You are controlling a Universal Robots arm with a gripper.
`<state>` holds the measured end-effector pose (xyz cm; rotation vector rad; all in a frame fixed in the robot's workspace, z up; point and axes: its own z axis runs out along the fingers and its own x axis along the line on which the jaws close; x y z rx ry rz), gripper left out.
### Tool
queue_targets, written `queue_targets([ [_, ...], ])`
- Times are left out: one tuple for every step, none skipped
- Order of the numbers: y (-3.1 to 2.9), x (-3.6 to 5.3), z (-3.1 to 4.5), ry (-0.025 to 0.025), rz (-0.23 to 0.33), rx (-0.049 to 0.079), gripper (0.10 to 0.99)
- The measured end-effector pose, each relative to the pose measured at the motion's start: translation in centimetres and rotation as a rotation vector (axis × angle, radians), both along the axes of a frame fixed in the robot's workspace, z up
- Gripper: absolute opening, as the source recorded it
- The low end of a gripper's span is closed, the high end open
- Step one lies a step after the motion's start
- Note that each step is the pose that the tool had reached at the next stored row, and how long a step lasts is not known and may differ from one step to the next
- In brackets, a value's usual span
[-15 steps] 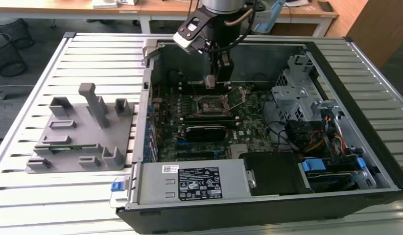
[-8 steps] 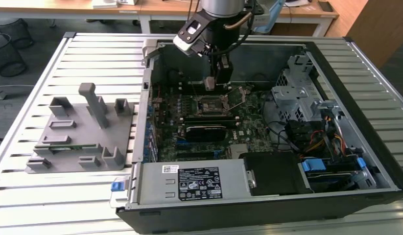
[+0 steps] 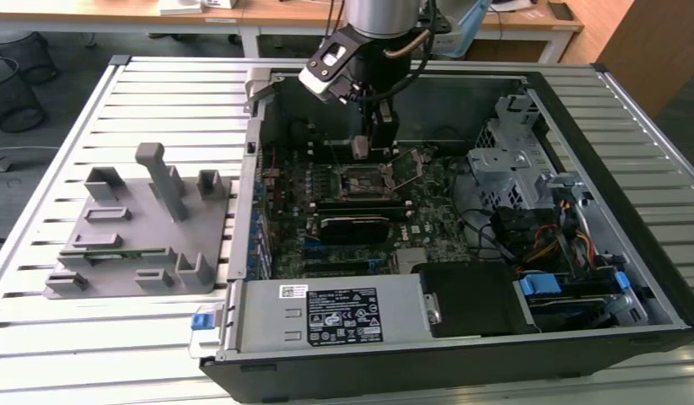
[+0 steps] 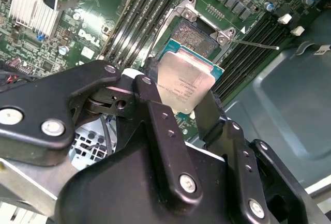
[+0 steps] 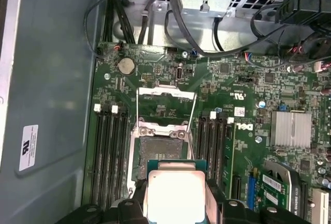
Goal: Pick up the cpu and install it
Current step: 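Place the cpu into insertion slot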
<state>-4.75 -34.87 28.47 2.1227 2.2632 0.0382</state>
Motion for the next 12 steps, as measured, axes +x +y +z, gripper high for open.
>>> queue_targets([
  [0.01,0.03,-0.14,-0.0001,0.000,0.000,0.525],
  [0.02,0.06,-0.26,0.0000,-0.001,0.000,0.525],
  [0.04,0.08,-0.37,0.0000,-0.001,0.000,0.525],
  [0.04,0.10,-0.47,0.0000,-0.002,0.001,0.525],
  [0.05,0.10,-0.59,0.0000,-0.003,0.001,0.525],
  [0.07,0.11,-0.68,0.0000,-0.005,0.001,0.525],
  [0.07,0.11,-0.77,0.0001,-0.007,0.001,0.525],
  [0.08,0.12,-0.88,0.0001,-0.010,0.001,0.525],
  [0.10,0.12,-0.98,0.0000,-0.014,0.001,0.525],
  [0.12,0.12,-1.08,0.0001,-0.017,0.001,0.525],
  [0.15,0.12,-1.21,0.0000,-0.018,0.001,0.525],
  [0.17,0.12,-1.33,0.0001,-0.019,0.001,0.525],
])
